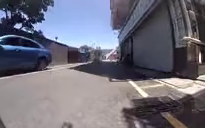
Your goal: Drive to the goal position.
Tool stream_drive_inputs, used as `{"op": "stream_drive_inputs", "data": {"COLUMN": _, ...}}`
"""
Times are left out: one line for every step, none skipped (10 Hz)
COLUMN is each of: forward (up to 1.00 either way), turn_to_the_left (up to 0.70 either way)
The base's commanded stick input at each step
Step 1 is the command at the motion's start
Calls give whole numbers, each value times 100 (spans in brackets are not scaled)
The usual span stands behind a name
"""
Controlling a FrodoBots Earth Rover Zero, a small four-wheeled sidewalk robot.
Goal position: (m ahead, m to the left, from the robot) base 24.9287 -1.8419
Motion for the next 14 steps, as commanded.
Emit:
{"op": "stream_drive_inputs", "data": {"forward": 45, "turn_to_the_left": 0}}
{"op": "stream_drive_inputs", "data": {"forward": 45, "turn_to_the_left": 0}}
{"op": "stream_drive_inputs", "data": {"forward": 45, "turn_to_the_left": 0}}
{"op": "stream_drive_inputs", "data": {"forward": 45, "turn_to_the_left": 0}}
{"op": "stream_drive_inputs", "data": {"forward": 45, "turn_to_the_left": 0}}
{"op": "stream_drive_inputs", "data": {"forward": 45, "turn_to_the_left": 0}}
{"op": "stream_drive_inputs", "data": {"forward": 45, "turn_to_the_left": 0}}
{"op": "stream_drive_inputs", "data": {"forward": 45, "turn_to_the_left": 0}}
{"op": "stream_drive_inputs", "data": {"forward": 45, "turn_to_the_left": 0}}
{"op": "stream_drive_inputs", "data": {"forward": 45, "turn_to_the_left": 0}}
{"op": "stream_drive_inputs", "data": {"forward": 45, "turn_to_the_left": 0}}
{"op": "stream_drive_inputs", "data": {"forward": 45, "turn_to_the_left": 0}}
{"op": "stream_drive_inputs", "data": {"forward": 45, "turn_to_the_left": 0}}
{"op": "stream_drive_inputs", "data": {"forward": 45, "turn_to_the_left": 0}}
